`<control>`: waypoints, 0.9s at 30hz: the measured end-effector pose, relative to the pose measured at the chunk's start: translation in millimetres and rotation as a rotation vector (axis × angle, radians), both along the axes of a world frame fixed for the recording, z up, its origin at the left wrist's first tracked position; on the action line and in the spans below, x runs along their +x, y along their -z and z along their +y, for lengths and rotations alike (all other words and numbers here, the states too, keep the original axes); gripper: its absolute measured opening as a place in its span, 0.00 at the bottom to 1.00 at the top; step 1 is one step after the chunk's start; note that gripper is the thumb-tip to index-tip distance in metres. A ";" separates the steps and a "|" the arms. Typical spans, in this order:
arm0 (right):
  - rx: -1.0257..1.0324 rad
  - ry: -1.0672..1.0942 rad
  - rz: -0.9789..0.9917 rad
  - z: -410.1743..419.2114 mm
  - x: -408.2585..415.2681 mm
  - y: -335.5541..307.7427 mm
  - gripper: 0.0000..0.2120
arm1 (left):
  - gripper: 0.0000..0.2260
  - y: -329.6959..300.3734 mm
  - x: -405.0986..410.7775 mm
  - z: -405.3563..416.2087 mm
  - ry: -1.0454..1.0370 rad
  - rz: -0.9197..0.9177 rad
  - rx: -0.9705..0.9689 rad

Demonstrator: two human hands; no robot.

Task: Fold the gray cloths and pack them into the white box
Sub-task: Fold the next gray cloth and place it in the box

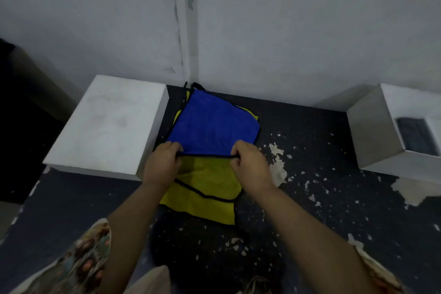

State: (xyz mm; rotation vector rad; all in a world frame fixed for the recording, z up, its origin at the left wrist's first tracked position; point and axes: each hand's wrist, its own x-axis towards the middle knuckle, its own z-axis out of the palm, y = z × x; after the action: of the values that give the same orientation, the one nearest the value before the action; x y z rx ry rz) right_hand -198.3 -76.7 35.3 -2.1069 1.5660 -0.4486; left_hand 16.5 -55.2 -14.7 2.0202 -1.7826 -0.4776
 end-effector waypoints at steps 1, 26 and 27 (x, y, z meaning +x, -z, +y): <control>-0.024 0.008 -0.032 -4.9 -2.2 -10.3 0.06 | 0.08 -5.7 3.7 -5.6 -0.012 0.043 -0.017; -0.373 0.151 -0.151 -87.5 -203.1 -259.7 0.07 | 0.08 -285.3 -82.9 -87.7 0.160 0.032 -0.535; -0.355 0.153 -0.146 -86.6 -209.4 -260.0 0.07 | 0.08 -288.3 -88.4 -87.0 0.161 0.039 -0.527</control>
State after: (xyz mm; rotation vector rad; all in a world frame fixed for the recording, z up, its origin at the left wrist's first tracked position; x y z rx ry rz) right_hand -407.7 -163.3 295.3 -2.1518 1.6643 -0.9748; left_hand -71.9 -142.2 273.6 1.5042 -1.8177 -0.0728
